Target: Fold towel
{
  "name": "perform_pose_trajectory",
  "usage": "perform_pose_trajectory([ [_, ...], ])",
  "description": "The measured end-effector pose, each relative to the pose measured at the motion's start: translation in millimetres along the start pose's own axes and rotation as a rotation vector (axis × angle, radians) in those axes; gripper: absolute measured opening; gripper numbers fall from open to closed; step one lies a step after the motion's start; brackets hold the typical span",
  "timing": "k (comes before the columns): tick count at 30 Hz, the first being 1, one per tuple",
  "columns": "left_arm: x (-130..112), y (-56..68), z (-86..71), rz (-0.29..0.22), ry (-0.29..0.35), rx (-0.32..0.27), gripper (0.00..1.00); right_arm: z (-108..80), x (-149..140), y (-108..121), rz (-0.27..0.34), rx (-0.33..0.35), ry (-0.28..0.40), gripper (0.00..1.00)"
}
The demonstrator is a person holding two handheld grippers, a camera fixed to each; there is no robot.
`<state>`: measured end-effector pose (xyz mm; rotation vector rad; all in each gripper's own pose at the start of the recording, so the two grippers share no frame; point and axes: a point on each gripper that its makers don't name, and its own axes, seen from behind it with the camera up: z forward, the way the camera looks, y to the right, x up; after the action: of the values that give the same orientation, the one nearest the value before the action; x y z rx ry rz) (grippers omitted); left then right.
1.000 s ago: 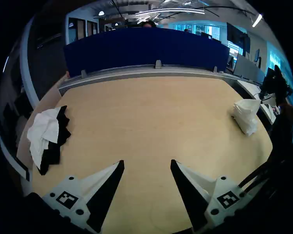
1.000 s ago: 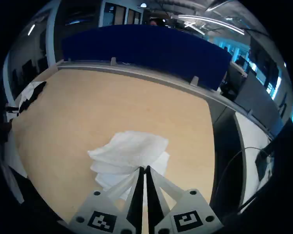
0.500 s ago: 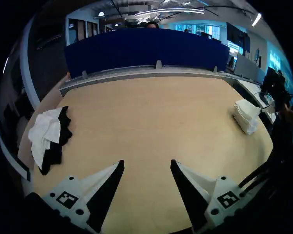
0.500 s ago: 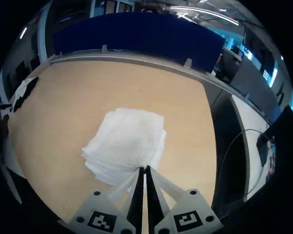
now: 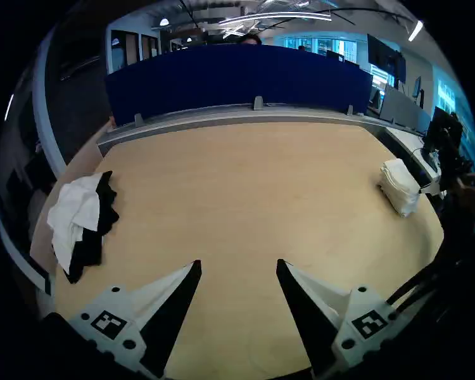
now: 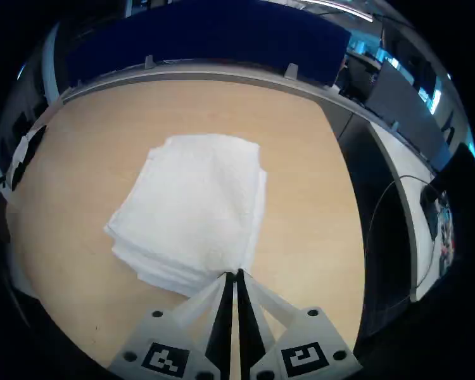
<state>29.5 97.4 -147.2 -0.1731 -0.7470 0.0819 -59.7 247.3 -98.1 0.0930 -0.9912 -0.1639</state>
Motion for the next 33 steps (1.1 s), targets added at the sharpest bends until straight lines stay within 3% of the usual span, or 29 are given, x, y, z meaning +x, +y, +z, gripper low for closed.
perform_pose_trajectory([
  [4, 0, -0.1, 0.6, -0.001, 0.001, -0.001, 0.87, -1.3, 0, 0, 0.0, -0.01, 0.005, 0.05],
  [16, 3, -1.2, -0.8, 0.003, 0.006, -0.004, 0.87, -15.8, -1, 5, -0.008, -0.042, 0.03, 0.23],
  [18, 3, -1.3, -1.1, 0.003, 0.007, -0.005, 0.87, -18.4, 0, 6, -0.008, -0.047, 0.036, 0.32],
  [21, 3, -1.3, -1.4, 0.001, 0.008, -0.006, 0.87, -21.7, 2, 7, -0.006, -0.054, 0.046, 0.52],
  [29, 5, -0.9, -2.5, 0.0, 0.018, -0.011, 0.87, -26.1, 11, 7, 0.008, -0.068, 0.072, 0.84],
  [33, 6, -2.9, -3.0, -0.005, 0.025, -0.011, 0.87, -28.2, 17, 5, 0.02, -0.071, 0.091, 0.96],
])
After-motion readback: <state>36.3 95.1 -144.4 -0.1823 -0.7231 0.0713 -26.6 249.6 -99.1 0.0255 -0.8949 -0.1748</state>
